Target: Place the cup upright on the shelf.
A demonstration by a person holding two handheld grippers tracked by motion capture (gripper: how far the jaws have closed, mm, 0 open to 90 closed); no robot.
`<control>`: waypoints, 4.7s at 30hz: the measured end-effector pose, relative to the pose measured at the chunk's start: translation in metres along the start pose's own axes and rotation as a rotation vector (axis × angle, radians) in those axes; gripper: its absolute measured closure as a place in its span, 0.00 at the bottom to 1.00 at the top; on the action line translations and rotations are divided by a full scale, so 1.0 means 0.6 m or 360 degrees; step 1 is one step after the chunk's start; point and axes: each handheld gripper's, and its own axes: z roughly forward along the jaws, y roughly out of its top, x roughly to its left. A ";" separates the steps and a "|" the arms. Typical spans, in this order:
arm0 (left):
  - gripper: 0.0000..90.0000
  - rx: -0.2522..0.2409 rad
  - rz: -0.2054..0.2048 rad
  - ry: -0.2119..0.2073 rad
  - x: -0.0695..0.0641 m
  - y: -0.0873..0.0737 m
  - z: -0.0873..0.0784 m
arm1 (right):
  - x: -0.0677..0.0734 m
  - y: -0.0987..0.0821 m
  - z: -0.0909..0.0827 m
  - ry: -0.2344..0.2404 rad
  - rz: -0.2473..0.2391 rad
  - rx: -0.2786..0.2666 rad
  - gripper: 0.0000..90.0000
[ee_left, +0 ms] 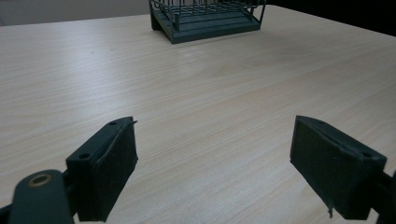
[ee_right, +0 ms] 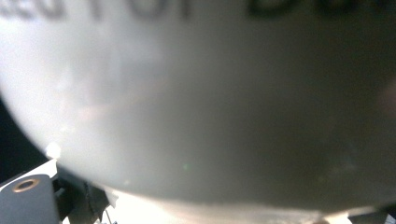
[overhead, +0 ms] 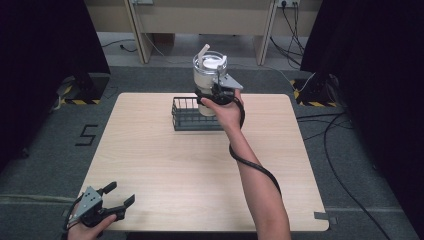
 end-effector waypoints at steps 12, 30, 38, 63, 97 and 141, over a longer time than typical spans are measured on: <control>0.16 -0.0006 0.0001 -0.0013 -0.001 0.000 0.000 | -0.007 0.002 0.048 -0.0029 0.0033 0.0030 0.11; 0.16 -0.0008 0.0009 -0.0021 -0.003 0.001 0.001 | -0.016 -0.020 0.084 -0.0070 0.0058 0.0074 0.11; 0.16 -0.0003 0.0015 -0.0026 -0.004 0.001 0.000 | -0.017 -0.040 0.094 -0.0082 0.0072 0.0111 0.11; 0.16 -0.0004 0.0028 -0.0037 -0.005 0.001 0.000 | -0.007 -0.093 0.110 -0.0080 0.0048 0.0178 0.11; 0.16 -0.0010 0.0053 -0.0037 -0.007 0.002 -0.002 | 0.005 -0.102 0.076 -0.0107 0.0105 0.0100 0.08; 0.16 -0.0010 0.0070 -0.0020 -0.008 0.002 -0.003 | 0.010 -0.097 -0.067 0.0022 0.0064 0.0078 0.15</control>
